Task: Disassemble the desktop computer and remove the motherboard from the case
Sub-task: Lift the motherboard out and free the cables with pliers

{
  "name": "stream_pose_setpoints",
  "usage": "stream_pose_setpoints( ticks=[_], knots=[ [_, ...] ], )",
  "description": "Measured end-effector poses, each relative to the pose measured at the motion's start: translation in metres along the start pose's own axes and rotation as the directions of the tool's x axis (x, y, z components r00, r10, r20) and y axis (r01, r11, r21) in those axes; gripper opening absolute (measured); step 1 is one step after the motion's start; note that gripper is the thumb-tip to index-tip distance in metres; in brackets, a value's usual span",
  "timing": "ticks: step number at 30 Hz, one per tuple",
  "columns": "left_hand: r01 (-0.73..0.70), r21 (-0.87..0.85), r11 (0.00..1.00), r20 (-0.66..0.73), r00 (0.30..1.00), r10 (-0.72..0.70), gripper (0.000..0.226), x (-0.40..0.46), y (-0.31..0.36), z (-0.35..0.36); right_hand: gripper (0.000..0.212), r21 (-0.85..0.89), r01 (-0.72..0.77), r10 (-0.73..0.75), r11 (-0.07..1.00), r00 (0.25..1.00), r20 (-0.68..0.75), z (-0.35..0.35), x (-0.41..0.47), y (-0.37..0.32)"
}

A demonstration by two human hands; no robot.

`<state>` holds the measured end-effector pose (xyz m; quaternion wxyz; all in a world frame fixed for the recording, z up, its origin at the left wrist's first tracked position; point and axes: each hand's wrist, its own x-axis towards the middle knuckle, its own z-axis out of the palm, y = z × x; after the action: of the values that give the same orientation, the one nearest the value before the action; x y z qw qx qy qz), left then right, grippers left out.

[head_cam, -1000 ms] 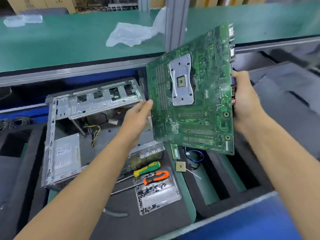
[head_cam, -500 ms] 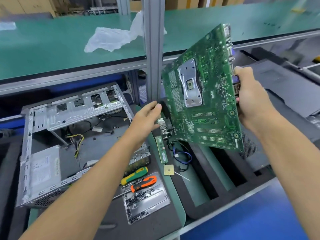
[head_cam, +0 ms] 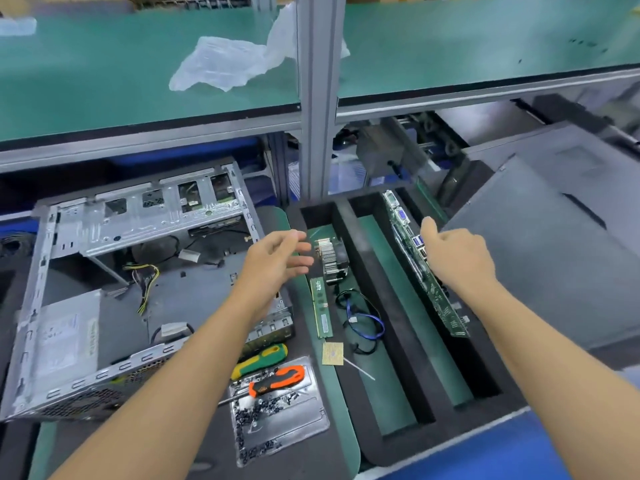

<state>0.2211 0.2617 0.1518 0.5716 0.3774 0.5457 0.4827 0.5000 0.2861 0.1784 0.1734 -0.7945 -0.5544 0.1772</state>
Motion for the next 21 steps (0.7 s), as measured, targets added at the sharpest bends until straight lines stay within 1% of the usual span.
stream_pose_setpoints(
  ticks=[5,10,12,15,18,21],
  knots=[
    [0.011,-0.022,1.0,-0.017,1.0,-0.011,0.024,0.0,-0.005,0.002,0.065,-0.078,-0.072,0.071,0.994,0.997,-0.011,0.037,0.015,0.026],
    [0.003,-0.05,0.999,-0.011,1.0,-0.003,0.022,-0.005,-0.007,0.005,0.076,-0.233,-0.08,0.078,0.969,0.997,-0.017,0.077,0.016,0.037],
    [0.007,-0.086,0.996,-0.006,1.0,-0.008,0.021,-0.009,-0.008,0.008,0.076,-0.271,-0.06,0.056,0.961,0.998,-0.022,0.091,0.013,0.032],
    [0.01,-0.117,0.993,0.011,1.0,-0.009,0.021,-0.017,-0.009,0.012,0.073,-0.301,-0.031,0.035,0.953,0.999,0.006,0.107,0.005,0.027],
    [0.01,-0.148,0.989,0.039,0.999,-0.004,0.028,-0.028,-0.008,0.013,0.076,-0.321,-0.015,0.031,0.947,0.999,0.043,0.117,0.0,0.026],
    [0.023,-0.188,0.982,0.114,0.993,-0.001,0.029,-0.043,-0.01,0.011,0.078,-0.296,-0.016,0.042,0.955,0.996,0.082,0.119,0.001,0.025]
  ],
)
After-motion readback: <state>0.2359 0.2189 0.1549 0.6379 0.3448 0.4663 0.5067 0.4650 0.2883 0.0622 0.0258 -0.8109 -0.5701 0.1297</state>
